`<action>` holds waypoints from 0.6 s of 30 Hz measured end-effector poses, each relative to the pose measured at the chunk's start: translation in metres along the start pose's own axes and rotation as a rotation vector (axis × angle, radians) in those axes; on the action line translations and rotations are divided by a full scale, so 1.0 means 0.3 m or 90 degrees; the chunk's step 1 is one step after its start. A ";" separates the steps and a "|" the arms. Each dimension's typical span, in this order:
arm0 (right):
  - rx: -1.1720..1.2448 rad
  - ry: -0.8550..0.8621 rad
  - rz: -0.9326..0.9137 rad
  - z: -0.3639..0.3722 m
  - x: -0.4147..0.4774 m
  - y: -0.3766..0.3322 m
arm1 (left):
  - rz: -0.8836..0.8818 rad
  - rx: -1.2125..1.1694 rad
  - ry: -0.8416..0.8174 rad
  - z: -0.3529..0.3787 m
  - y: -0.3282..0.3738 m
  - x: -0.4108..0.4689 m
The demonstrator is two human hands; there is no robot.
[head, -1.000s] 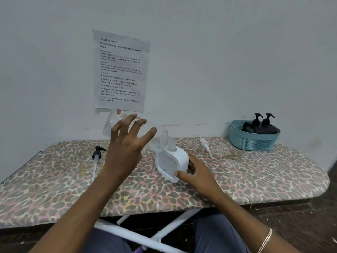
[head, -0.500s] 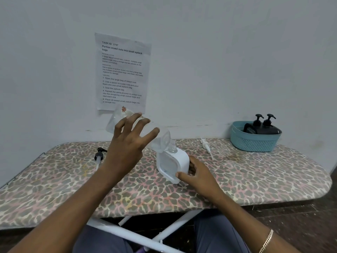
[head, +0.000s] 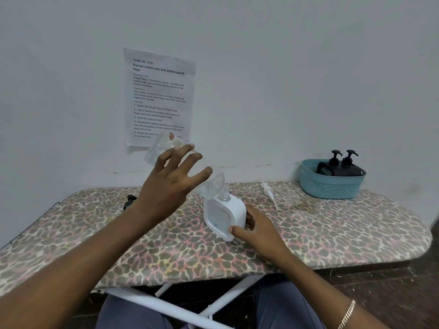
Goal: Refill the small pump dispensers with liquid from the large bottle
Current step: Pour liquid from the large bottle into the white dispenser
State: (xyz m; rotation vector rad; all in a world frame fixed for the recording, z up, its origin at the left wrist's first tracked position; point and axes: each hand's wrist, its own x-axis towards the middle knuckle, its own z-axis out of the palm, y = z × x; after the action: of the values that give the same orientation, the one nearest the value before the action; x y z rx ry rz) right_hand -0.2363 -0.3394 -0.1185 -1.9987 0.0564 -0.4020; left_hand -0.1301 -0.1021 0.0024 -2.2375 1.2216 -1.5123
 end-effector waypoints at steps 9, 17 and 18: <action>0.006 0.001 0.004 0.000 -0.001 0.002 | 0.038 0.003 0.003 -0.005 -0.014 0.023; 0.008 -0.001 0.006 0.000 0.001 0.004 | 0.096 0.014 0.005 -0.025 -0.015 0.058; 0.010 -0.001 0.007 0.000 0.002 0.005 | 0.103 0.016 0.005 -0.027 -0.019 0.063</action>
State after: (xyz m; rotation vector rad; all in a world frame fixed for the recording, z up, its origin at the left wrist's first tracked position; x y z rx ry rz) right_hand -0.2355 -0.3403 -0.1197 -1.9827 0.0622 -0.3927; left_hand -0.1310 -0.1097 0.0224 -2.0626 1.3419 -1.4691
